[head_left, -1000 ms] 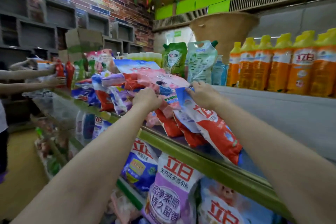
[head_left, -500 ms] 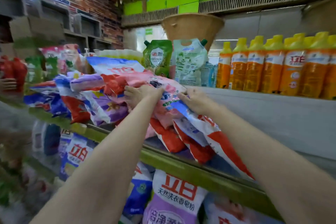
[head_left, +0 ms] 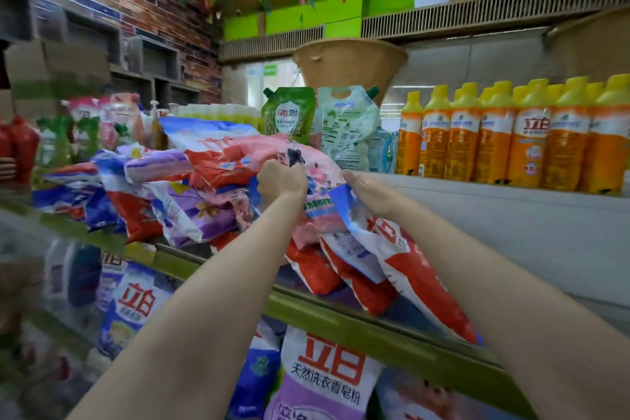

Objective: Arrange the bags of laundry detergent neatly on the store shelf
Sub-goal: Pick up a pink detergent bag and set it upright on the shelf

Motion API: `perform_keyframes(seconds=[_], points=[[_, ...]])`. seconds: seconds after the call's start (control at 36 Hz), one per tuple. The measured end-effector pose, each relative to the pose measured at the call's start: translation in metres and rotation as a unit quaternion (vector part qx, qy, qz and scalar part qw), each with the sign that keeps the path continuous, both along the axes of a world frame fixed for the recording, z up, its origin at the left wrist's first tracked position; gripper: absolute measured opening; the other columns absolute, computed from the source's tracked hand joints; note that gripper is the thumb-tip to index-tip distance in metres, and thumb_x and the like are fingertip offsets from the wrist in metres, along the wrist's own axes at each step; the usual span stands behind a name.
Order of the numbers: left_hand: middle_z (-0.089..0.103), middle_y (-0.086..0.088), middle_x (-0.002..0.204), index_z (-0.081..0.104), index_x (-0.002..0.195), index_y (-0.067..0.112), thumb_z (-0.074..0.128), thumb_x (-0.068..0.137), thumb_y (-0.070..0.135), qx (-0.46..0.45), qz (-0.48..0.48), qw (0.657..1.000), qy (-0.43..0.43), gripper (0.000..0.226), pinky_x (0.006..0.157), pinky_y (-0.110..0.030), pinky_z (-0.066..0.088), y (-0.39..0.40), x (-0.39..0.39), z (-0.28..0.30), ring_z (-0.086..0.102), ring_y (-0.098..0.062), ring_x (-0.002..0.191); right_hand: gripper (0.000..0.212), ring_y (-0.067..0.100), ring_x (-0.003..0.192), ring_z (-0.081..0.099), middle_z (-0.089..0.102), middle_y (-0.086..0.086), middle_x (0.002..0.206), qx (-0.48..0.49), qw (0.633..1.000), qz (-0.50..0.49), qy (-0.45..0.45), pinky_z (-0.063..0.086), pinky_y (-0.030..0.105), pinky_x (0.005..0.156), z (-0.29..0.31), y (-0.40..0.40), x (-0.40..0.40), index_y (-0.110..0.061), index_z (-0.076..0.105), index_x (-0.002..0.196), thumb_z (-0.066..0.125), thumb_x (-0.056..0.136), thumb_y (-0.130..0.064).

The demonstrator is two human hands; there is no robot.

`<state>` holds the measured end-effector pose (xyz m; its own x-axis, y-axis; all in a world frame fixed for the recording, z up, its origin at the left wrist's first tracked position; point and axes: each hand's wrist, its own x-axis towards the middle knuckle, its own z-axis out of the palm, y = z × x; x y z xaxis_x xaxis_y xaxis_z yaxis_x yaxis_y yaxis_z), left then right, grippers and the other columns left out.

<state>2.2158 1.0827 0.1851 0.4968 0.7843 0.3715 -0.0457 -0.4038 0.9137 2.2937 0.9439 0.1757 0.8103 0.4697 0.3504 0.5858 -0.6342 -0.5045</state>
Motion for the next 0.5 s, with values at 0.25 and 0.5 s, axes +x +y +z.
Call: perform_keyframes(seconds=[0.25,0.5], points=[[0.055,-0.009,0.067,0.049,0.063,0.007,0.053,0.082,0.003,0.182,0.003,0.979,-0.088,0.019,0.061,-0.033,0.037,-0.017,-0.009,0.036,0.049,-0.030,0.072,0.047,0.032,0.119,0.051,0.052,0.019,0.133,-0.020,1.000,-0.013,0.007,0.040,0.043,0.104,0.004,-0.021,-0.006,-0.010,0.045,0.137,0.028,0.103,-0.037],[0.047,0.006,0.057,0.047,0.058,0.018,0.064,0.083,0.010,0.222,-0.014,0.961,-0.165,0.031,0.046,-0.023,0.031,-0.040,-0.009,0.083,0.043,-0.013,0.055,0.086,0.035,0.114,0.056,0.060,0.021,0.125,0.221,0.966,-0.032,0.130,0.039,0.035,0.092,0.027,-0.037,0.003,0.001,0.057,0.125,0.032,0.086,-0.072]])
